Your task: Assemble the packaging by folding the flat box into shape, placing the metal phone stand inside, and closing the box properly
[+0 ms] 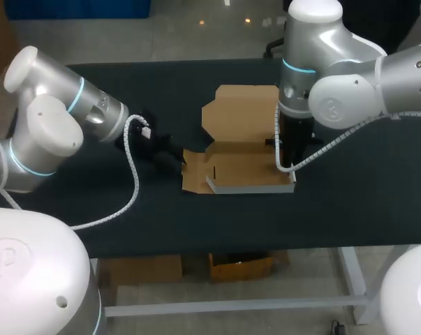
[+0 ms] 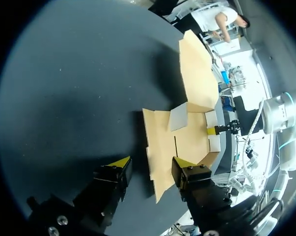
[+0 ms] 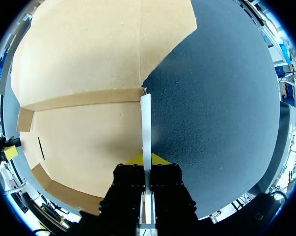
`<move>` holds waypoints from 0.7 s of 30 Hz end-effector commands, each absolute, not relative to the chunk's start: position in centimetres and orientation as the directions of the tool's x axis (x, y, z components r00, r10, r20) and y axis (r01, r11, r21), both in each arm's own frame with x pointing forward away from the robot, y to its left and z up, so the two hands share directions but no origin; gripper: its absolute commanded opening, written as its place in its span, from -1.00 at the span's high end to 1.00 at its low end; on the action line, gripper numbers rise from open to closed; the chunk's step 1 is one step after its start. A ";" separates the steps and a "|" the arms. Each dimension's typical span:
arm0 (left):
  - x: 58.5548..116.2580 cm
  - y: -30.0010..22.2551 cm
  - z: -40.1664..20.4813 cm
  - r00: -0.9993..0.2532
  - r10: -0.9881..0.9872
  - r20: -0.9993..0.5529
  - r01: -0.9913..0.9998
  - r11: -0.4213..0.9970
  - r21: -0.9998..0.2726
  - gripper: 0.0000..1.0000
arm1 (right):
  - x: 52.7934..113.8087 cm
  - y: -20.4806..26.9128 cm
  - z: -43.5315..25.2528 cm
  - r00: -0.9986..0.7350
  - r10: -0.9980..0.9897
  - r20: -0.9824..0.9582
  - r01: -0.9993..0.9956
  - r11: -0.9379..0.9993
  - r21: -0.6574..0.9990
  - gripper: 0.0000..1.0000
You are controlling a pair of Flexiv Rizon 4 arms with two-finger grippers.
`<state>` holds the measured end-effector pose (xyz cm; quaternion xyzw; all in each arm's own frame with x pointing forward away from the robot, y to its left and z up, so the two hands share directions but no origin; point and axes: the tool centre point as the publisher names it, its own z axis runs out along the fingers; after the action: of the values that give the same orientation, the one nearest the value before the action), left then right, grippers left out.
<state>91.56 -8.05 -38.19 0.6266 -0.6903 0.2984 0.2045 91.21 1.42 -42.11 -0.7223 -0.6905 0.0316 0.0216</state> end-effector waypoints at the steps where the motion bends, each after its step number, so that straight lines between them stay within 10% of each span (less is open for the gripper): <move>1: 92.3 -8.6 -39.1 -0.133 -0.734 0.666 -0.988 0.048 -0.145 0.00 | 91.2 1.4 -42.2 0.045 0.999 -0.017 0.996 -0.046 -0.075 1.00; 21: 91.9 -10.6 -39.7 -0.061 -0.765 0.641 -0.995 -0.006 -0.102 0.46 | 91.2 1.4 -42.2 0.045 0.999 -0.017 0.996 -0.046 -0.075 1.00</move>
<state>92.05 -10.34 -39.82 0.6475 -0.6755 0.2808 0.2136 91.21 1.42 -42.11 -0.7223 -0.6905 0.0315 0.0216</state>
